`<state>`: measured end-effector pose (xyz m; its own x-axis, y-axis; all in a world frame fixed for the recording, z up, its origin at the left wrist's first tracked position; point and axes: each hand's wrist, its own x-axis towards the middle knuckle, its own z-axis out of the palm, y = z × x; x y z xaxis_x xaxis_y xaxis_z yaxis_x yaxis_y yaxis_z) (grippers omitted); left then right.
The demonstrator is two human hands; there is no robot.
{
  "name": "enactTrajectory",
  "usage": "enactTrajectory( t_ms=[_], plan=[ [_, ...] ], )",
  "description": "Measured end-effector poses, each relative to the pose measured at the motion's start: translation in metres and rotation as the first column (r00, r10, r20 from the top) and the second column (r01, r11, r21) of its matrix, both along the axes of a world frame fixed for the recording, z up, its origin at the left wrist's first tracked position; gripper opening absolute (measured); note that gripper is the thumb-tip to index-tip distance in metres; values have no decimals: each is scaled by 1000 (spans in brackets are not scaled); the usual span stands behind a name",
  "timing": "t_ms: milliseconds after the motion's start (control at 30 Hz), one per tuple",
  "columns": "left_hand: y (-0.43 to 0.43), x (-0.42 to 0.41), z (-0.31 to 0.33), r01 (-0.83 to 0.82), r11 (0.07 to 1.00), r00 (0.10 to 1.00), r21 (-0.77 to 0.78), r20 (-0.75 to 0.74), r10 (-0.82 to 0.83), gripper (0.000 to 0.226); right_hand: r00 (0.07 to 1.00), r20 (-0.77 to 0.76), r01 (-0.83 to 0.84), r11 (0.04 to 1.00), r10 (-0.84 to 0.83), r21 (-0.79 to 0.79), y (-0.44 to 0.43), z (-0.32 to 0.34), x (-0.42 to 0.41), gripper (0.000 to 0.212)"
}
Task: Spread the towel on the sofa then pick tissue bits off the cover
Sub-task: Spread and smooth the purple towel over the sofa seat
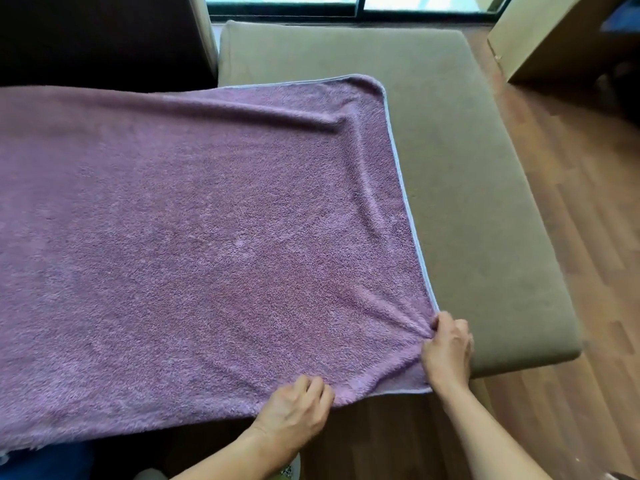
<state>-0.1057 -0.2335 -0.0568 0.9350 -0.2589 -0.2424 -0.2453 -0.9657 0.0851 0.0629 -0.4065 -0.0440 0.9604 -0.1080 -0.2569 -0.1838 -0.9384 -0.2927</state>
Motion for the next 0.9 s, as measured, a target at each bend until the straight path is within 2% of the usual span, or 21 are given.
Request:
enactTrajectory(
  t_ms=[67,167,233,300,367,400,467,533,600,700,767,833,900],
  plan=[
    [2,1,-1,31,999,999,-23,-13,-31,19,996,26,84,996,-84,10,-8,-3,0,23],
    [10,3,-1,83,993,992,-84,-85,-90,19,995,18,96,994,-96,-43,-4,-10,-3,20],
    [16,10,0,80,980,988,-180,-117,-102,29,998,19,66,981,-64,-180,5,-8,-4,19],
    [21,24,1,66,971,992,-229,-87,-88,36,996,31,-67,946,81,-317,21,-4,-9,29],
    [19,43,8,28,964,995,-265,-82,-52,42,942,37,-308,902,334,-302,43,-4,-22,46],
    [18,51,11,-17,971,992,-237,-125,-13,47,892,32,-424,858,452,-291,52,-6,-32,54],
    [14,60,13,-65,985,973,-160,-228,27,48,847,-36,-516,805,530,-292,57,-11,-50,64],
    [7,55,10,-28,990,973,-142,-230,-6,48,894,-121,-447,834,432,-323,42,-12,-64,65],
    [0,48,14,56,997,937,-59,-343,-73,46,940,-178,-335,879,290,-340,20,-9,-73,67],
    [0,38,7,85,996,963,-11,-256,-85,42,963,-182,-248,923,201,-295,9,-10,-76,65],
    [11,46,8,-31,999,965,-16,-261,26,42,939,-132,-343,893,318,-292,23,-8,-75,63],
    [32,56,13,-178,983,962,-33,-218,167,46,856,-99,-516,819,508,-251,57,-4,-72,82],
    [66,70,21,-360,933,909,-20,-232,346,50,760,-122,-649,738,638,-184,98,0,-66,101]
  ],
)
